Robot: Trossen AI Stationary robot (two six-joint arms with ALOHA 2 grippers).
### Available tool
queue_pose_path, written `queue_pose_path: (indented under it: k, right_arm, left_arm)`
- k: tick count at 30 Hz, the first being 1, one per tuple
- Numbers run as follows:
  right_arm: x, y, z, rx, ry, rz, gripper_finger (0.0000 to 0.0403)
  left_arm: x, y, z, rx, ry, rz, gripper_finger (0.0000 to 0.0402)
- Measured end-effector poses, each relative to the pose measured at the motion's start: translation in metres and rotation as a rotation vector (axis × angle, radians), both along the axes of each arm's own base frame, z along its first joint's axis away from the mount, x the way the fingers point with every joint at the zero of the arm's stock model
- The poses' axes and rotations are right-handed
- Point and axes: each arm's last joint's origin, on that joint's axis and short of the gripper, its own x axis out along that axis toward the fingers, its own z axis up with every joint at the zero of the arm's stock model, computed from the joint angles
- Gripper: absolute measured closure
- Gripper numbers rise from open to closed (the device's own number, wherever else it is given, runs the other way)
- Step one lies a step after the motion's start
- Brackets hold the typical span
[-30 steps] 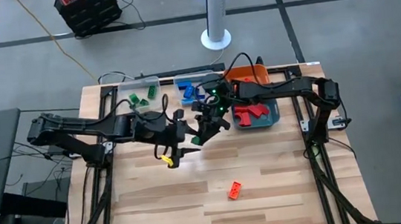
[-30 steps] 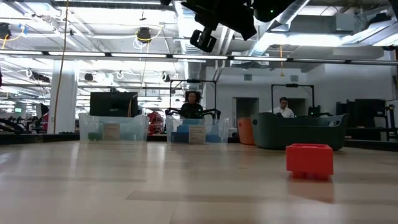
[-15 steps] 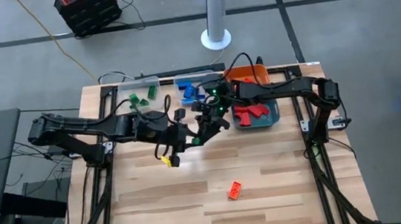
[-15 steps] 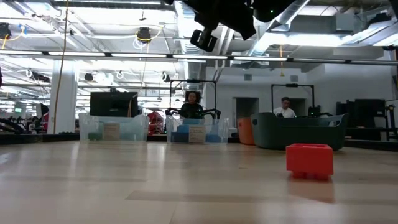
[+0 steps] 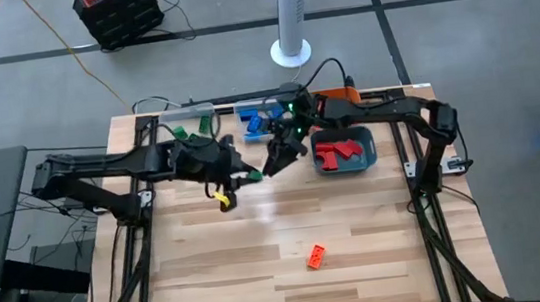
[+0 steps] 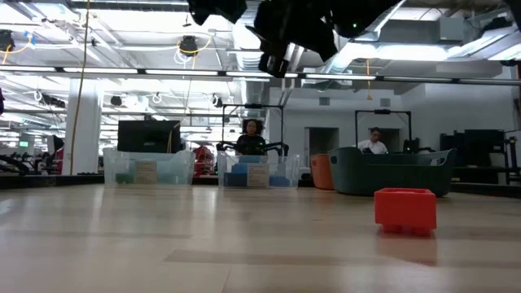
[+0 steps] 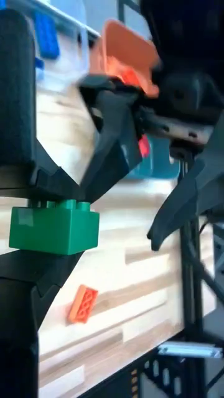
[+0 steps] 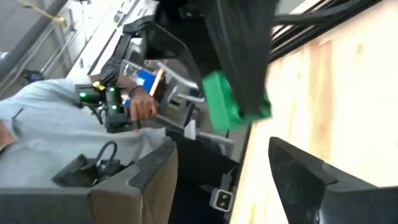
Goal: Sort blocks
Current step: Put the green game piece into the left transparent bin
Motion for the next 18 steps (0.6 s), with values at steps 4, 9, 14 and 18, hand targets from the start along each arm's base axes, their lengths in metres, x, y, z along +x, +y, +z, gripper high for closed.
queue_pose_path:
  k: [4, 9, 14, 18]
  right_arm:
    - [-0.009, -0.025, -0.004, -0.007, 0.03, -0.073, 0.0153]
    - [-0.021, -0.055, -0.01, -0.024, 0.096, -0.241, 0.0153]
    - [-0.02, -0.057, -0.01, -0.065, 0.104, -0.325, 0.0153]
    - [-0.012, -0.041, -0.012, -0.098, 0.111, -0.321, 0.0153]
  left_arm:
    - [-0.023, 0.019, 0.007, -0.043, 0.04, 0.097, 0.0315]
    - [-0.055, 0.059, -0.004, -0.099, 0.24, 0.321, 0.0315]
    - [-0.076, 0.107, -0.031, -0.125, 0.383, 0.461, 0.0314]
    - [-0.09, 0.147, -0.069, -0.186, 0.464, 0.604, 0.0314]
